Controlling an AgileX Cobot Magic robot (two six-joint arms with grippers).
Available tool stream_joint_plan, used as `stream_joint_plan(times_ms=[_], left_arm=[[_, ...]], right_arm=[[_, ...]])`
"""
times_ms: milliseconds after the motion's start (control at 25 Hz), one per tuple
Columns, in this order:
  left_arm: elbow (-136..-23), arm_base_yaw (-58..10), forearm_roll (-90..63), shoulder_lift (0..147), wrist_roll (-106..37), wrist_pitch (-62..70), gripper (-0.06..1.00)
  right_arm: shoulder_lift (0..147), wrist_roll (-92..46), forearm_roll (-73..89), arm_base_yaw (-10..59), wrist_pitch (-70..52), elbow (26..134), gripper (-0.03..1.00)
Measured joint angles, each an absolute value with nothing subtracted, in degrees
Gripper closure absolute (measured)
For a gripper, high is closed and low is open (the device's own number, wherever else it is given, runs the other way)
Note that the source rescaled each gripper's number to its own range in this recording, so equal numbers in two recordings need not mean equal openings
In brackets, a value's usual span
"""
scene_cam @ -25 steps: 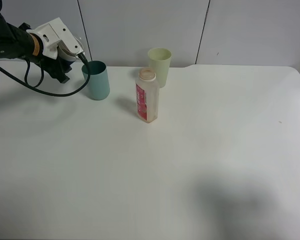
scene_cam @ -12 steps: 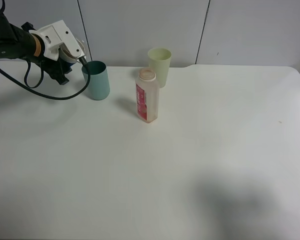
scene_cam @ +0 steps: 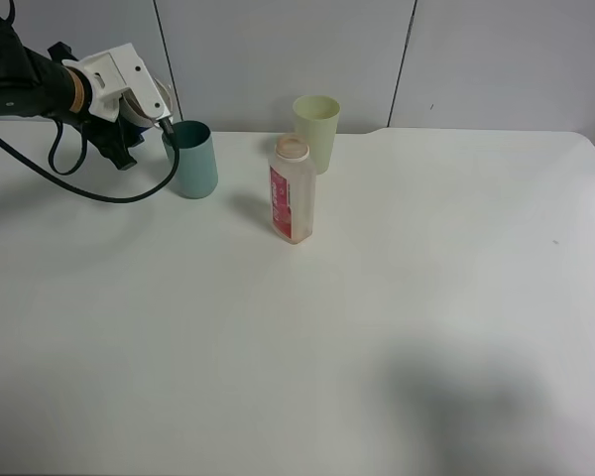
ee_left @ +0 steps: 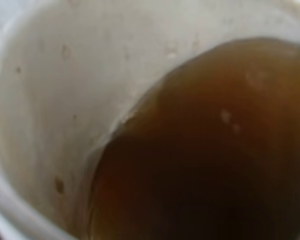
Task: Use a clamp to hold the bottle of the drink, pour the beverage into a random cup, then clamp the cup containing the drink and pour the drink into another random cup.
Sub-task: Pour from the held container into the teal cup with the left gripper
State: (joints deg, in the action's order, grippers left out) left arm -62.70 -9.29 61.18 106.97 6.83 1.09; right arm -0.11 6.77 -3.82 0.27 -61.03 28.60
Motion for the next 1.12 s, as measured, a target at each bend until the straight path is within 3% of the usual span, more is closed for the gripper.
stream_joint_plan(times_ms=[1120], left_arm=[[-64.8,-10.45,66.92,106.97,3.53,4.54,0.94]], right_arm=[[-0.11,6.77,-3.82,0.27,-61.03,28.6,-0.03]])
